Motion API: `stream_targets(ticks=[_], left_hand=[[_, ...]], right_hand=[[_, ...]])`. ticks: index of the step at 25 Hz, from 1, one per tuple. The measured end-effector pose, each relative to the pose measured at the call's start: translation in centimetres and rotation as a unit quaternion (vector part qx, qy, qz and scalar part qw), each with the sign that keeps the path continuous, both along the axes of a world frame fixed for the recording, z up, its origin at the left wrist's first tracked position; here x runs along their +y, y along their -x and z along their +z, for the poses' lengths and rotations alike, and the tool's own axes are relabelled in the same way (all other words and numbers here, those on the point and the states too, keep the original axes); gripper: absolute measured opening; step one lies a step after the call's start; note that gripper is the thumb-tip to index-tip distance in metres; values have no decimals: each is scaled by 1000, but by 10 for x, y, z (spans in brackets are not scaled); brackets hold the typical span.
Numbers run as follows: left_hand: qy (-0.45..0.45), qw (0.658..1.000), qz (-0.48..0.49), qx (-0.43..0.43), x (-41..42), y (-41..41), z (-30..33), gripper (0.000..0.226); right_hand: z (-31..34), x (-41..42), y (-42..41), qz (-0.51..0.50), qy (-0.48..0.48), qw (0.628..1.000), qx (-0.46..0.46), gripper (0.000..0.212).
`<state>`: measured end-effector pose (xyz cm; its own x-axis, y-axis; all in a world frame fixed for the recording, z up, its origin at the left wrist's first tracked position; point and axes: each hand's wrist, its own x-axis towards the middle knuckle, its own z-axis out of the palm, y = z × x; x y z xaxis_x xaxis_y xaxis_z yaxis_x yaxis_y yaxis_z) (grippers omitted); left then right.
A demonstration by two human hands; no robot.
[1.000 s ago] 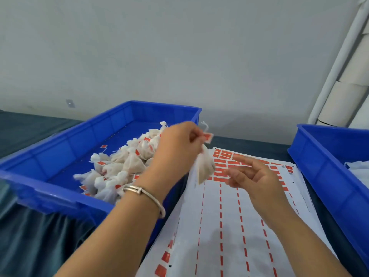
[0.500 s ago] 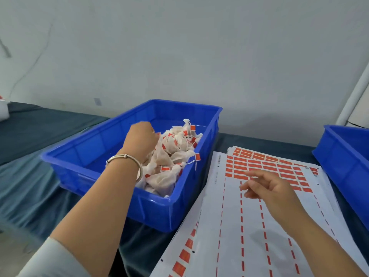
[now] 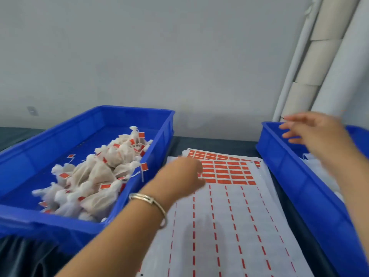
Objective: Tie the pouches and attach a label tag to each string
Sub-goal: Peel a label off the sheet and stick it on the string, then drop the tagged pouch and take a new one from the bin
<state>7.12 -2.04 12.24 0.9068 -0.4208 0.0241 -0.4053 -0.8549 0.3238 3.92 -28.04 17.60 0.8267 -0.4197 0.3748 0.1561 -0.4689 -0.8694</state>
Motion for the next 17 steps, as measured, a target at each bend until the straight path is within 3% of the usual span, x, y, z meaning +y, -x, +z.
stream_targets(ticks=[2, 5, 8, 11, 14, 16, 17], left_hand=[[-50, 994, -52, 83, -28, 8, -41, 54], [-82, 990, -56, 98, -53, 6, -94, 73], [-72, 994, -34, 74, -59, -6, -126, 78], [-48, 997, -21, 55, -60, -16, -146, 80], [-42, 999, 4, 23, -61, -20, -155, 83], [-41, 999, 11, 13, -61, -20, -157, 84], [-40, 999, 12, 10, -61, -19, -157, 84]], right_hand=[[8, -39, -8, -58, 2, 998, 19, 15], [-13, -92, -15, -112, 35, 981, 155, 17], [-59, -126, -20, -125, 163, 922, 327, 21], [-100, -137, -23, -67, 266, 851, 447, 43], [-114, -143, -32, -30, 331, 831, 446, 34], [-105, -148, -35, -75, 330, 844, 416, 13], [-99, -153, -34, -86, 328, 853, 398, 16]])
